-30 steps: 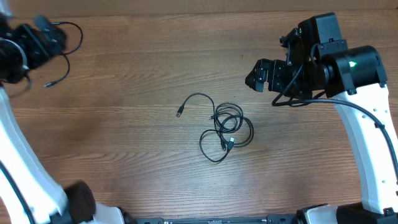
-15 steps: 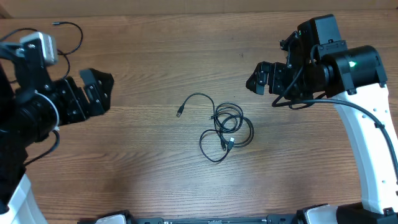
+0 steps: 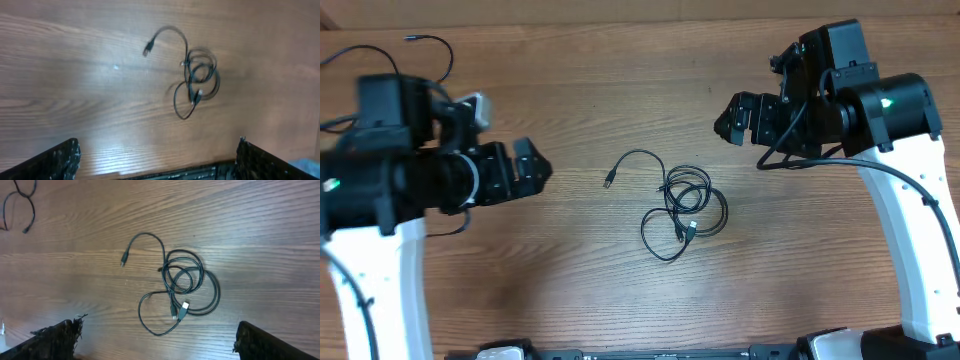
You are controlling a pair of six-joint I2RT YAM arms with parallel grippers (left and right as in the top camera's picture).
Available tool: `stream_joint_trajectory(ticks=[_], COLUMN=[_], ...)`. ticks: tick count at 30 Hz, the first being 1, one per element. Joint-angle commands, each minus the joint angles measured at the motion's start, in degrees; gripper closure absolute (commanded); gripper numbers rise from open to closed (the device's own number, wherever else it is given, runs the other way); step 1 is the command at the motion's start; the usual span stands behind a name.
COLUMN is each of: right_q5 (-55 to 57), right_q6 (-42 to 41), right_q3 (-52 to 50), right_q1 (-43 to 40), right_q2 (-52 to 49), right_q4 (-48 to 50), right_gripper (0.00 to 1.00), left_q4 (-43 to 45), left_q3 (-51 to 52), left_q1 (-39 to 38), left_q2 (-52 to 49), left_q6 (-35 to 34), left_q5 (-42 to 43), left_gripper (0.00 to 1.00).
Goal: Untangle cables
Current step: 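Move the left gripper down onto the central cable tangle and grasp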
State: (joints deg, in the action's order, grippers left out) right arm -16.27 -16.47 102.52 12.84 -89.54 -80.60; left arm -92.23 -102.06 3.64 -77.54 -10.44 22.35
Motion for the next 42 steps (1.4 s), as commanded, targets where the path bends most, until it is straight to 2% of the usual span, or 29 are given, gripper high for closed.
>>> stream_joint_trajectory(ticks=[1, 3, 7, 11, 23, 33, 37, 42], right_q5=[0.4, 0.4, 0.9, 3.8, 7.0, 7.9, 7.8, 7.7], right_q6=[0.2, 0.2, 0.2, 0.2, 0.2, 0.2, 0.2, 0.0], right_q3=[-0.2, -0.2, -0.2, -0.2, -0.2, -0.2, -0.2, -0.2], right_q1=[0.2, 0.2, 0.2, 0.2, 0.2, -2.5, -3.9, -4.6], right_q2=[-0.2, -0.2, -0.2, -0.2, -0.2, -0.2, -0.2, -0.2], right_q4=[0.7, 0.7, 0.8, 0.8, 3.5, 1.9, 2.5, 2.7], right_gripper=[0.0, 0.0, 0.0, 0.0, 0.0, 0.0, 0.0, 0.0], left_q4=[5.8, 12.5, 22.4, 28.1, 29.6, 30.4, 32.4, 34.4], left_q3=[9.0, 15.2, 23.0, 27.7, 28.5, 28.5, 28.5, 28.5], left_q1=[-3.3, -5.8, -9.6, -13.4, -25.6, -28.6, -29.6, -31.6], left_q2=[0.2, -0.1, -1.7, -4.8, -19.3, -29.4, -30.8, -31.1], left_q6=[-0.1, -0.4, -6.1, -7.6, -9.6, -6.9, -7.0, -7.5], left_q5=[2.7, 5.1, 5.8, 5.8, 5.6, 5.4, 5.6, 5.3], left_gripper=[0.0, 0.0, 0.0, 0.0, 0.0, 0.0, 0.03, 0.12])
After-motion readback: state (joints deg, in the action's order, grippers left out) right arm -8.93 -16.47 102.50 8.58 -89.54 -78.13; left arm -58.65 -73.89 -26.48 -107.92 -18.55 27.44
